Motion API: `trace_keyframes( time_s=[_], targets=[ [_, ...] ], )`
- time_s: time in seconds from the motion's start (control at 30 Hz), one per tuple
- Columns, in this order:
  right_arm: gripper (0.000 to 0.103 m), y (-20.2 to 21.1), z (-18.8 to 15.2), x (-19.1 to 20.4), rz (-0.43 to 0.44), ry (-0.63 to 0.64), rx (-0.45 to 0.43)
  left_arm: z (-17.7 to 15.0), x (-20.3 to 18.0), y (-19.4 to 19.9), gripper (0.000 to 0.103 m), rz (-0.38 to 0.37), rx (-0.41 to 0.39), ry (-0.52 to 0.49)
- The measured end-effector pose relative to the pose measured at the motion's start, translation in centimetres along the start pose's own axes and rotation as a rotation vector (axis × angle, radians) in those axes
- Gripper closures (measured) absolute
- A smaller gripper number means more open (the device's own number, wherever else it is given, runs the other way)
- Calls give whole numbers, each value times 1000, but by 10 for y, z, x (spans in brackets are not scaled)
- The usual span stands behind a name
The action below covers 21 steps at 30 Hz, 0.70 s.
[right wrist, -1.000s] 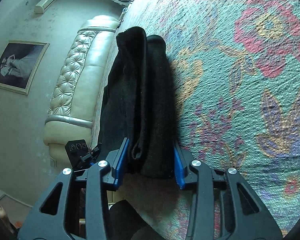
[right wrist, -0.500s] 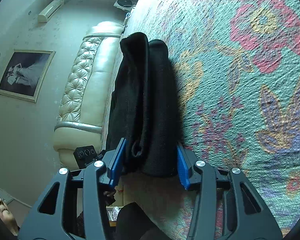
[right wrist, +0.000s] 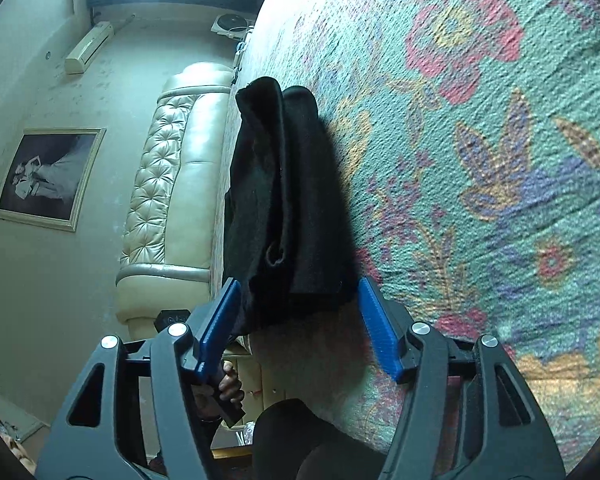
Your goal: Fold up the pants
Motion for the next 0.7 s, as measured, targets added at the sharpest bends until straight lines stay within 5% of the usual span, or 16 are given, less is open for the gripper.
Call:
trace_keyframes(
  time_s=[0.27, 0.57, 0.7],
  targets=[
    [31, 7, -20, 5, -165, 53, -27, -10, 0, 21, 16, 172, -24, 33],
    [24, -9, -65, 43, -606, 352, -63, -29, -26, 76, 16, 410, -162, -148],
    [24, -23, -86, 65, -716, 500, -99, -33, -33, 97, 16, 458, -213, -155]
  ],
)
Point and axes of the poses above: each gripper's, at about its wrist camera, not at the fingertips, and y roughly against the way its jaws point, x to its left, z to its top, the point moved 8 cm from there along -y, roughly the way its jaws point, and after that the axes turned 3 degrees about y, right-handed, at the moved point
